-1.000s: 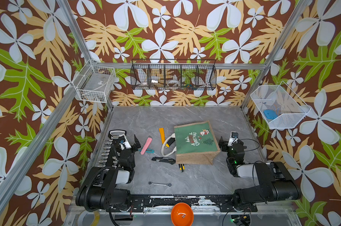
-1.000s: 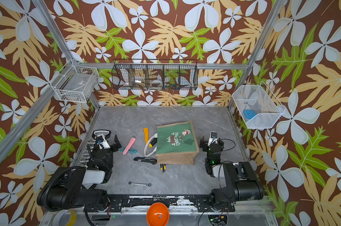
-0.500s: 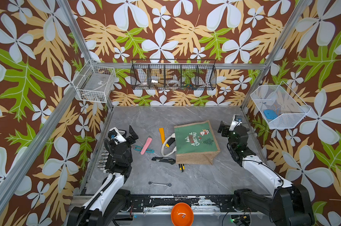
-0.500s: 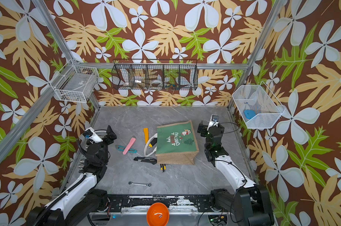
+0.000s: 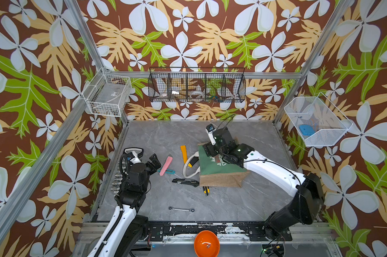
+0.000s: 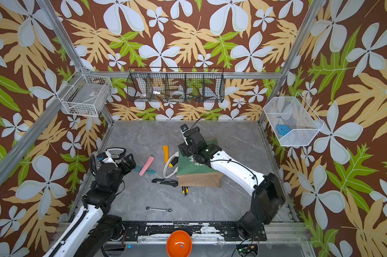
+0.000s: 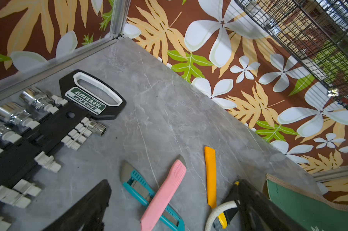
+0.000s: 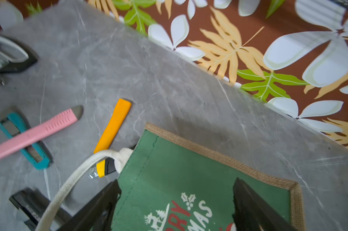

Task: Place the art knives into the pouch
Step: Pick up the pouch from the center of the board.

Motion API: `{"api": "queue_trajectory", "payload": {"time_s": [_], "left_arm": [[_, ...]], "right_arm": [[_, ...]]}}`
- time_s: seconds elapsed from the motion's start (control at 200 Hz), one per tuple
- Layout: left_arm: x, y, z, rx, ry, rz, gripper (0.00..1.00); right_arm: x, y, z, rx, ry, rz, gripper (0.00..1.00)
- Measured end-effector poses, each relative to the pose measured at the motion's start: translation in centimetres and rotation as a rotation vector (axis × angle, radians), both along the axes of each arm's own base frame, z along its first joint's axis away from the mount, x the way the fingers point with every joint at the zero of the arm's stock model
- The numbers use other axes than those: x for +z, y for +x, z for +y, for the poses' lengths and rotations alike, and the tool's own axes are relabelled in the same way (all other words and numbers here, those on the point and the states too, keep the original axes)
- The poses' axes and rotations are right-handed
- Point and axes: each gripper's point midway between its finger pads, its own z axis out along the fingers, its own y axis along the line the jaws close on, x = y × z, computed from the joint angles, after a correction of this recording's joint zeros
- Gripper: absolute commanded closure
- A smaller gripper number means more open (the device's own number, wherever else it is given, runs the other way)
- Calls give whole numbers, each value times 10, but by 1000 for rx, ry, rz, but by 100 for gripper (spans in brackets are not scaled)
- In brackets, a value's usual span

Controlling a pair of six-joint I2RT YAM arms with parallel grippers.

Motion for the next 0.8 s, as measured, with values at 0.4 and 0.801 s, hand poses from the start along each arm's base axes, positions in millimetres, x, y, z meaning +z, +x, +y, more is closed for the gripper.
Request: {"api": "queue_trajectory", "payload": {"time_s": [0.4,0.801], "left_arm": [[-34,-38,-3,-25,-68,92,0],[-48,-42,-7,-38,-92,131,0]], "right_arm": [[-28,-43,50,265,-332,112,12],[-56,-98,77,419,-506,170,13]]}}
